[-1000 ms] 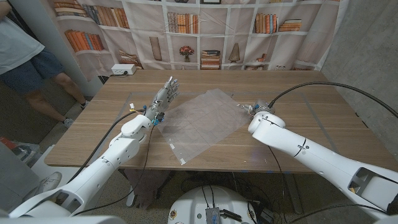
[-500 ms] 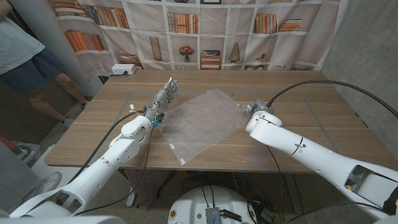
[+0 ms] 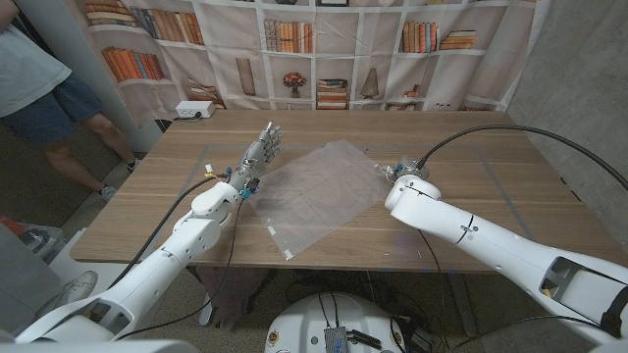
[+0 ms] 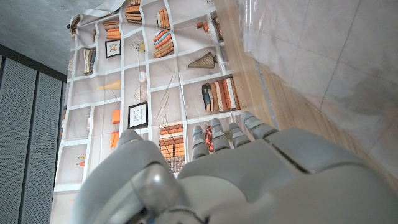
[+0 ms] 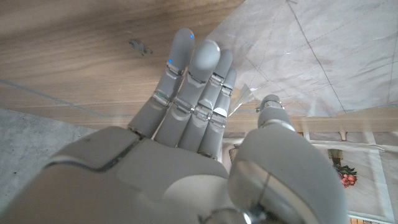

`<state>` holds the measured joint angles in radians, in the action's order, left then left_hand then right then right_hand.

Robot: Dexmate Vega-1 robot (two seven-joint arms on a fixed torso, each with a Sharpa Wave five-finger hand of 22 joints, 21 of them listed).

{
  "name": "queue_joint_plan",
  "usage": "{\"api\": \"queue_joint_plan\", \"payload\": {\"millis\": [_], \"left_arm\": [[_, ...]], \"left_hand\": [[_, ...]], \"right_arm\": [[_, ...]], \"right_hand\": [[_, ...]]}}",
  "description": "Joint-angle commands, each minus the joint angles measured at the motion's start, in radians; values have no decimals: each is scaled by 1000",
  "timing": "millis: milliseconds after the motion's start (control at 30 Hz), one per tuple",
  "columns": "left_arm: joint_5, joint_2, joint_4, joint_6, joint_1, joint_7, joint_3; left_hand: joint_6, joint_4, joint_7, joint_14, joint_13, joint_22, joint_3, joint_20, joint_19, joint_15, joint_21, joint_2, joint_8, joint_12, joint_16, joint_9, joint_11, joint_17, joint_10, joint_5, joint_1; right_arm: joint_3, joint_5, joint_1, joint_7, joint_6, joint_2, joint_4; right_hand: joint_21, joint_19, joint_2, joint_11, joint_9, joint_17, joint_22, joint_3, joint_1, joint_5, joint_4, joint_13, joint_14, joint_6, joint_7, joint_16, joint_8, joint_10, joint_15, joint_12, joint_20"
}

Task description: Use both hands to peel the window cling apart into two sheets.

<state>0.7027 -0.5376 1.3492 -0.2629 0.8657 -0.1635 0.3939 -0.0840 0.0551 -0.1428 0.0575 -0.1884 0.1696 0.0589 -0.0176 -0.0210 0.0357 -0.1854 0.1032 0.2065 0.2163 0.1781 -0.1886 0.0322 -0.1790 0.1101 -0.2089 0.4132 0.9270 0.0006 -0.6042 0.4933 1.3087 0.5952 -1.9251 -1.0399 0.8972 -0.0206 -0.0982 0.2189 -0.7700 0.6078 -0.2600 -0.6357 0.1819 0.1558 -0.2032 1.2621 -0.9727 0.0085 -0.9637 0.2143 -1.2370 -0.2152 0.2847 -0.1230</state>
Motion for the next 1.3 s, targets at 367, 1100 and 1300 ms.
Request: {"api": "queue_joint_plan", "payload": {"millis": [367, 1100, 1300], "left_arm": [[6, 12, -20, -2, -9, -13, 5], [5, 27, -37, -5, -14, -19, 14], [6, 29, -37, -1, -16, -19, 16]], "left_hand": [[-8, 2, -1, 8, -2, 6, 13, -5, 8, 6, -9, 7, -5, -2, 7, -1, 2, -3, 7, 3, 2], [-21, 4, 1, 8, -3, 6, 16, -4, 8, 6, -9, 8, -1, -1, 7, -1, 0, -3, 11, 3, -1], [-26, 5, 2, 8, -3, 6, 17, -4, 8, 8, -9, 8, 0, 0, 7, -1, 3, -3, 14, 3, -2]], "right_arm": [[18, -24, 1, 36, -7, -31, 53], [-18, -41, -46, 33, -127, -27, 54], [-47, -38, -70, 33, -157, -23, 43]], "right_hand": [[-27, 3, -24, -5, 7, 15, -17, -41, -96, 15, 17, 0, 19, -33, -23, -10, 7, -35, -10, -10, -58], [-92, -16, -44, -58, 18, 27, -59, -141, -410, 90, 29, -13, 38, -13, -51, -35, -14, -58, -12, -24, -89], [-126, -33, -44, -63, 31, 22, -66, -139, -447, 114, 19, -35, 41, -33, -116, -42, -1, -63, -13, -18, -89]]}}
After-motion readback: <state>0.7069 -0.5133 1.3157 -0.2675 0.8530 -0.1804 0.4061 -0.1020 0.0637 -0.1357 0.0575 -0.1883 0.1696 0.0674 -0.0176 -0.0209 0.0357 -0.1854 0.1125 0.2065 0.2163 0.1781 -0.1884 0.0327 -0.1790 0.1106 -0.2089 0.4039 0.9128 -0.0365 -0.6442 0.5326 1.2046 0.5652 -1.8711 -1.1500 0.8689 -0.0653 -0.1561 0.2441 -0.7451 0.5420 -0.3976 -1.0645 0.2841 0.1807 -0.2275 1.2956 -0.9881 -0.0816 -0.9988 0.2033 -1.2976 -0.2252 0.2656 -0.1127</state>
